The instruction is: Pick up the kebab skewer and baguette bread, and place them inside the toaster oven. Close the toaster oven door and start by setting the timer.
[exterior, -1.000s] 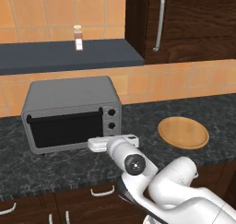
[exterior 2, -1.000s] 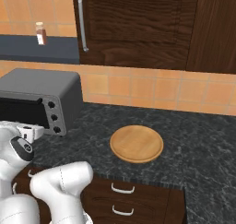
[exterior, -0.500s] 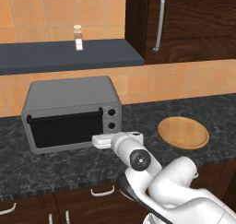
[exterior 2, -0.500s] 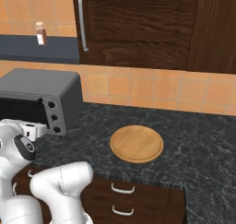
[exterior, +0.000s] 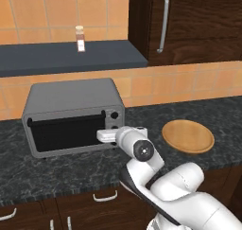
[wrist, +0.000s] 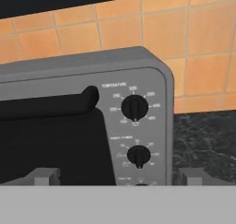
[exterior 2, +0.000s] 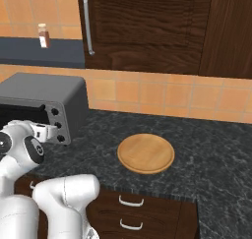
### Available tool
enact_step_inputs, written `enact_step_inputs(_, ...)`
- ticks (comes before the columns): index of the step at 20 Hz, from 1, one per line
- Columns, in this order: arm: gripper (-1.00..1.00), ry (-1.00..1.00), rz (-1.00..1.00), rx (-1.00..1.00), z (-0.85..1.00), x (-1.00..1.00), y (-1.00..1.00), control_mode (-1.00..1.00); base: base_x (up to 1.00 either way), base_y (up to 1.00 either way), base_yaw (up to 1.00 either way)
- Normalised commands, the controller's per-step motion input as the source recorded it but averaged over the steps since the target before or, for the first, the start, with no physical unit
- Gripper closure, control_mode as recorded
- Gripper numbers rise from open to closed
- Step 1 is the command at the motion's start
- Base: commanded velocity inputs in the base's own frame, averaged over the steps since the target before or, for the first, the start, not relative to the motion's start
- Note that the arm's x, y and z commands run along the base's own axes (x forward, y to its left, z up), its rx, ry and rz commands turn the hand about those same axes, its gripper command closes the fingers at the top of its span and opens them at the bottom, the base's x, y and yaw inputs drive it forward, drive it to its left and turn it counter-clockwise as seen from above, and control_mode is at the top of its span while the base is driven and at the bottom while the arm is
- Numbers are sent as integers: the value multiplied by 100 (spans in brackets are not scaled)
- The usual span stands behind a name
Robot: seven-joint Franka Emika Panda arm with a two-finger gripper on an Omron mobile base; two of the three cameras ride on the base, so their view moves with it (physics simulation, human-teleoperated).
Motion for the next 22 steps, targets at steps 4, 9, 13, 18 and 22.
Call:
enact_step_inputs(4, -100, 0, 0, 0, -27, 29, -14, -100, 0, 0, 0)
enact_step_inputs(9, -100, 0, 0, -1, -37, 12, -3, -100, 0, 0, 0)
enact_step_inputs(13, -100, 0, 0, 0, -23, 15, -12, -100, 0, 0, 0)
enact_step_inputs(18, -100, 0, 0, 0, -6, 41, -16, -100, 0, 0, 0)
enact_step_inputs(22, -100, 0, 3, 0, -25, 26, -26, -100, 0, 0, 0)
